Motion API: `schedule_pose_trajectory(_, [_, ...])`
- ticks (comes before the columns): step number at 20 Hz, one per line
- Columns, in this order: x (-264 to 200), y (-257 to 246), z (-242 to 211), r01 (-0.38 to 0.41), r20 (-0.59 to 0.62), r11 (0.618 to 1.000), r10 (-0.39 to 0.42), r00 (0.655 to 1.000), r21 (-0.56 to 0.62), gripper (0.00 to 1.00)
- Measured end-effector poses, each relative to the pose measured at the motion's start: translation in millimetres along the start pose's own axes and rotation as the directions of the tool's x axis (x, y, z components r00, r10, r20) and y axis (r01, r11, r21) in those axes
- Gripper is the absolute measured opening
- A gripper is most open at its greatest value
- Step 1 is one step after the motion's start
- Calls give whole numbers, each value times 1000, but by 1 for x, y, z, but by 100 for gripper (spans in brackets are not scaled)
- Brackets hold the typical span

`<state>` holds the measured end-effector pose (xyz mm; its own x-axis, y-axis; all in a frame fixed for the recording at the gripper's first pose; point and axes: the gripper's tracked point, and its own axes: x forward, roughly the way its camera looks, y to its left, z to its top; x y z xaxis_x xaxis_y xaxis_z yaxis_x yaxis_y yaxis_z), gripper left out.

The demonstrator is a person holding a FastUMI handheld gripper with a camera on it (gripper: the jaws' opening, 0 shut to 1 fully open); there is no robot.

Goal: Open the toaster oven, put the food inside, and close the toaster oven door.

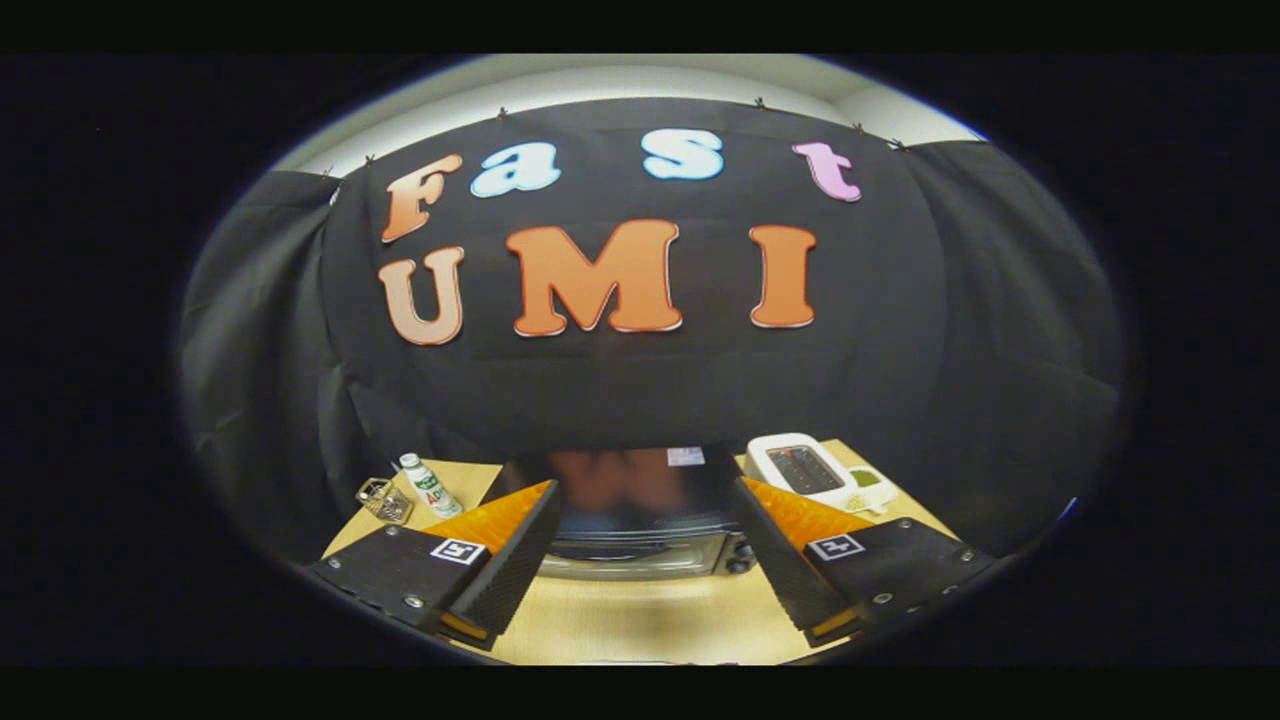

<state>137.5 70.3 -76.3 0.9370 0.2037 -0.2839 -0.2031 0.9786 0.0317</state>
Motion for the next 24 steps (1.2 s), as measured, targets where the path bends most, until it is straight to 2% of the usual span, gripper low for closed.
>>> schedule_pose_trajectory(5, [-56,-40,72,51,136,999,-51,989,0,100])
schedule_pose_trajectory(9, [-100,-65,97,79,203,997,-83,976,24,100])
schedule_pose_trajectory(14, [-132,-90,103,124,246,991,-133,960,52,100])
schedule_pose_trajectory(24, [-149,-87,96,128,252,991,-134,958,40,100])
